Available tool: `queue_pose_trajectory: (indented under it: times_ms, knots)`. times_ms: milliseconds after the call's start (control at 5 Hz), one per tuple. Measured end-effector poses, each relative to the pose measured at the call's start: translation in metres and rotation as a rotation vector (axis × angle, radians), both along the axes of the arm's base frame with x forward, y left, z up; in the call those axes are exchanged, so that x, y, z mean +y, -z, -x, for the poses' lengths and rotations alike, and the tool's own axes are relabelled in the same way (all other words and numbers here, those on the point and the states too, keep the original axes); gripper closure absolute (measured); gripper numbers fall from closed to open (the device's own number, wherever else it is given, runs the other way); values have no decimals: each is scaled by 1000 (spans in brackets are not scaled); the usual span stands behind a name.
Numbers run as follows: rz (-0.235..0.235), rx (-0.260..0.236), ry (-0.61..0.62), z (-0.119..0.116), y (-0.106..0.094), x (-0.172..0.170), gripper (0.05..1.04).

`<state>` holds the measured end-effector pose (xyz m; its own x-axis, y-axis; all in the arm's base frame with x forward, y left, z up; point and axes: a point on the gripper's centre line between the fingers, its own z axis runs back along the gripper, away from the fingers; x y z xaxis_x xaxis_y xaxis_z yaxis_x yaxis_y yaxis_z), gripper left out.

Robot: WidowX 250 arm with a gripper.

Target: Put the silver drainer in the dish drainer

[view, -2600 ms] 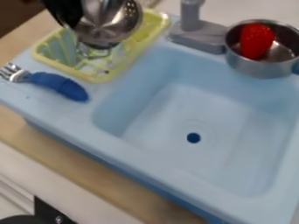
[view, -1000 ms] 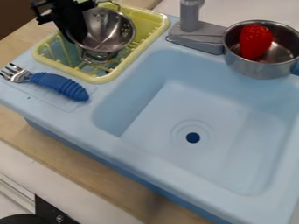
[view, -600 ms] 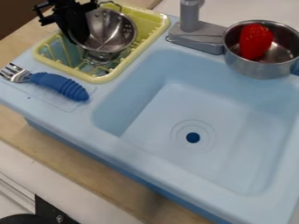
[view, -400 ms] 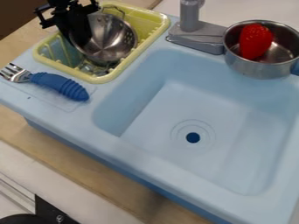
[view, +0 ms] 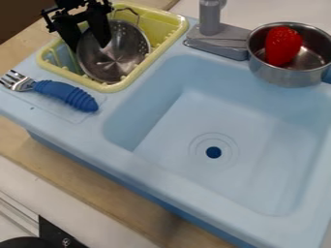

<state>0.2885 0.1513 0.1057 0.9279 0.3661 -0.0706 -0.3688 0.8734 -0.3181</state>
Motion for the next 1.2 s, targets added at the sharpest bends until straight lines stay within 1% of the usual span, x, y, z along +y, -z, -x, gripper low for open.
queue_pose_trajectory:
  times_ms: [200,400,800,1000,1200]
  knots:
    - [0,2,3,-2,0,-3,78]
    - [-2,6,-5,-1,0,-3,83]
    - [-92,11,-39,7,-23,2,83]
    - [-210,-16,-39,14,-43,1,83]
    - [-291,-20,-2,11,-50,-3,83]
